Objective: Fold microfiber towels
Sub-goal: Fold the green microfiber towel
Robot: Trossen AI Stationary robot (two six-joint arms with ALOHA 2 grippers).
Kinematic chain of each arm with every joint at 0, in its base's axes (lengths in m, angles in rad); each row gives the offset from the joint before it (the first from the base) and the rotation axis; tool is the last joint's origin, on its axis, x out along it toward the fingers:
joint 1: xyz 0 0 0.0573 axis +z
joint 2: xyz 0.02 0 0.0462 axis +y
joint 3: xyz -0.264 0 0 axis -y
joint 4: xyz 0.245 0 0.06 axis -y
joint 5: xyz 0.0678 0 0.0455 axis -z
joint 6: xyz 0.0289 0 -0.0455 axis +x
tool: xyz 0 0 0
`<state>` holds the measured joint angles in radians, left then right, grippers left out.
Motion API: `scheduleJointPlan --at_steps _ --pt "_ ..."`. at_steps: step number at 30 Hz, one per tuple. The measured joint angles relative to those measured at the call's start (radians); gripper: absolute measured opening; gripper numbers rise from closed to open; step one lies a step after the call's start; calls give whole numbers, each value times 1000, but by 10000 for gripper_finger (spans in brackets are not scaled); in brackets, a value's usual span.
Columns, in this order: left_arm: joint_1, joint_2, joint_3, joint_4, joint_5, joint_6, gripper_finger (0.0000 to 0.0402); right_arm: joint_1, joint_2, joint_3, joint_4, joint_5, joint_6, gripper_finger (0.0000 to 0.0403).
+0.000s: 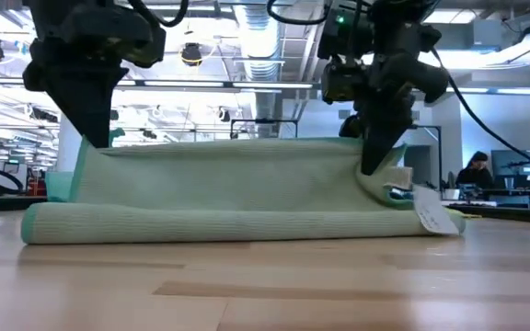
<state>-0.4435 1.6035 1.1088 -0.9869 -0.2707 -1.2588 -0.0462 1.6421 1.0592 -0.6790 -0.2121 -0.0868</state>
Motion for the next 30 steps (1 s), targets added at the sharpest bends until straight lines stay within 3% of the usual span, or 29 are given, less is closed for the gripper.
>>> scheduleJointPlan --at_steps 7,15,22,27,30 --pt "27 0 -1 -6 1 -10 0 -35 -5 0 26 35 -45 8" --pt "53 0 -1 -45 5 -65 14 -48 0 0 34 37 -53 46" --pt "70 0 -1 -74 -7 -68 70 -48 0 0 69 53 -55 86" --pt "83 0 -1 -76 -49 -39 120 -48 0 0 102 146 -56 137" --pt "90 0 -1 -76 -53 -9 142 -48 0 0 108 257 -44 172"
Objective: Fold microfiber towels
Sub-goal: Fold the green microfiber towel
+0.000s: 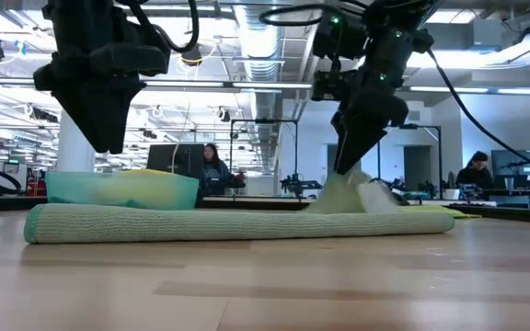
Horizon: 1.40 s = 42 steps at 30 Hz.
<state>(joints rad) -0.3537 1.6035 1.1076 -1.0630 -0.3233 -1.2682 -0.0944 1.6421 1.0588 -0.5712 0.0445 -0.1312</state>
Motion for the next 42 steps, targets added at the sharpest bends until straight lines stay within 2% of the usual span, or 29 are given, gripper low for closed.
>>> scheduleJointPlan --at_steps 2,7,11,19,26,33,42 --pt "1 0 0 3 -1 20 151 0 0 0 3 34 -4 191" --pt "-4 0 0 9 1 33 158 0 0 19 -38 33 44 219" --pt "-34 0 1 80 30 153 154 3 -12 63 -110 31 66 226" --pt "-197 7 1 272 42 333 147 51 -114 113 -185 -21 158 224" --pt "-306 83 2 377 -22 470 147 136 -189 115 -181 -31 214 224" --pt "-322 222 5 450 -24 463 146 208 -199 115 -177 -20 250 223" --pt "-319 265 6 444 -49 468 146 219 -199 114 -185 -19 289 223"
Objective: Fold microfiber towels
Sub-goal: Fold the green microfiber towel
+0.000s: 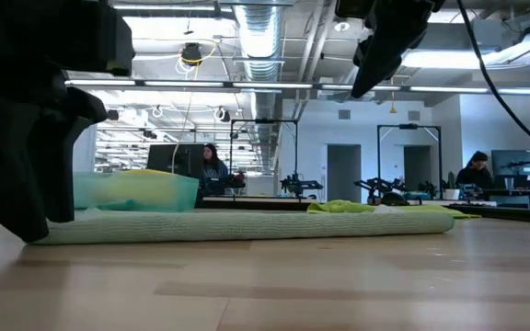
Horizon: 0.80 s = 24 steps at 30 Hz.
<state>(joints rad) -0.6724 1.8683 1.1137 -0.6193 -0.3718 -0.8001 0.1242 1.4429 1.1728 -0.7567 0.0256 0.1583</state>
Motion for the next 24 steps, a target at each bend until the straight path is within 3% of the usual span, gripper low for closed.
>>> scheduleJointPlan --at_steps 5,15,18,22,24 --pt "1 0 -2 -70 -32 -27 146 0 0 0 -2 0 1 224" --pt "6 -9 -58 -15 31 -57 136 -1 0 0 -2 -1 1 223" --pt "16 -6 -39 -47 63 -46 99 -1 0 0 -3 -1 1 223" --pt "43 -9 -10 -110 113 -34 20 -2 0 0 -5 -1 1 224" --pt "62 -19 -1 -159 128 -42 11 -2 -9 0 -19 -1 1 223"
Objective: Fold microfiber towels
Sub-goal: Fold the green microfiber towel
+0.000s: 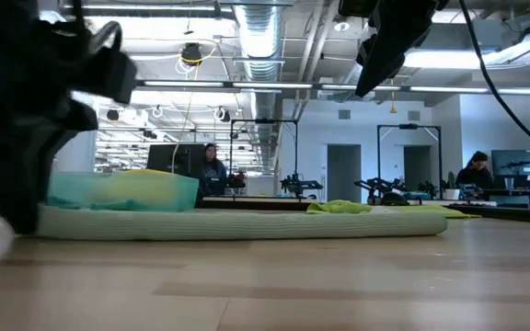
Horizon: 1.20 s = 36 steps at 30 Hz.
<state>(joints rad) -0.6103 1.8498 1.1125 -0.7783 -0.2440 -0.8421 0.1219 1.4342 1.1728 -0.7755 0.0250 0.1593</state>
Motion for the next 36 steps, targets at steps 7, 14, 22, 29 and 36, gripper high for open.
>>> scheduleJointPlan --at_steps 7,14,22,29,36 --pt "84 -83 68 -105 -12 105 11 0 -38 1 -31 0 0 221" --pt "232 -122 169 -71 -19 394 7 0 -108 0 -49 0 0 221" --pt "444 -55 253 152 31 680 3 -6 -168 1 -59 3 9 221" --pt "551 94 368 284 90 842 3 -7 -175 1 -61 3 8 221" --pt "575 266 600 272 113 961 3 -6 -173 0 -63 2 8 221"
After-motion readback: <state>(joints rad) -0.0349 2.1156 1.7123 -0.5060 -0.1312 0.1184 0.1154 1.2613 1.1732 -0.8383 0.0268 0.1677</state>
